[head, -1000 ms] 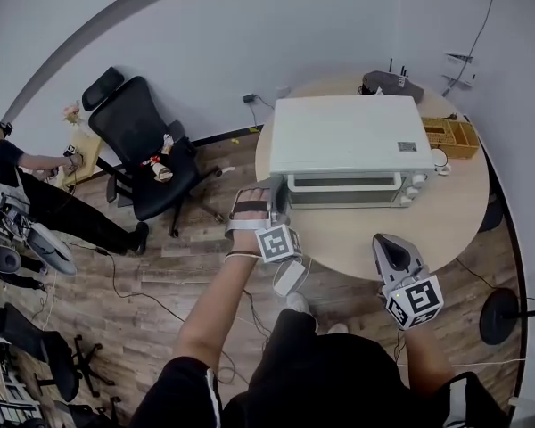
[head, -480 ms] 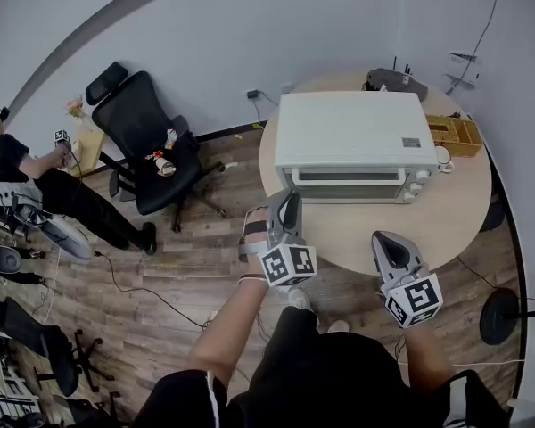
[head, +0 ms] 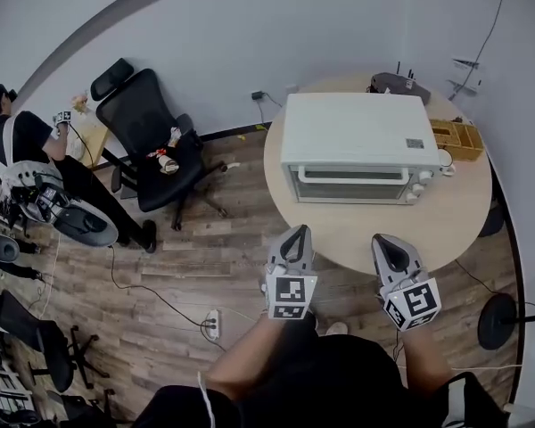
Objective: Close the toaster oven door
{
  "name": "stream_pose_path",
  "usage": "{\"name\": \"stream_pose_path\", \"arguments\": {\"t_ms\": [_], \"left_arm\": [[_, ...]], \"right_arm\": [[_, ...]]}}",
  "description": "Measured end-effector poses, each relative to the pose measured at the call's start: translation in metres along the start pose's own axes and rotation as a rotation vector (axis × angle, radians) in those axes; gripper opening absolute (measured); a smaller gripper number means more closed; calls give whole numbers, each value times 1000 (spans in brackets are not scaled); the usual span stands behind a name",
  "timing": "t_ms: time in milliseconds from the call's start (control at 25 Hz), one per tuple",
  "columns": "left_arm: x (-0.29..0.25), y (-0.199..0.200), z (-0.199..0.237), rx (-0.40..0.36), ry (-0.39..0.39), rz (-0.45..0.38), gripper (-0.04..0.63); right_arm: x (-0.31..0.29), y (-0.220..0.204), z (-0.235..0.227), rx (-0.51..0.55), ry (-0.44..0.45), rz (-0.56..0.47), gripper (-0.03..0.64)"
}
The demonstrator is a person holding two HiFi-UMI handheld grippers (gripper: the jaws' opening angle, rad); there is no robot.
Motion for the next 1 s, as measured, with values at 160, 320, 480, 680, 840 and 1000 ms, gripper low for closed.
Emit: {"name": "stream_pose_path", "arguments": {"t_ms": [160,320,480,680,840,1000], "left_arm": [[17,-9,4,120,9,-12,6],[28,-9,14,144,54,-16,6],[37,-6,20,155,72,-25,6],[42,-6,23,146,83,-23,6],[45,0,21,153,75,-36,6],[47,6,21,164,58,-61,6]], "right_arm": [[2,1,4,35,-14,13,-2],[2,12,17,102,-5,14,-2],[2,26,26,117,7,-19,-2],[1,30,31,126,15,-30,-2],[2,33,29,136,4,-30,-2],[1,33,26,128,-12,-35,-2]]}}
Point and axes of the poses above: the fingertips, and each gripper's own axes: x backward along the fingers, z to its left, y out of its top, the point moved 7 cm from there along x, backward along the fingers, and after that the axes turned 5 degrees about -z, right-handed, at the moved point
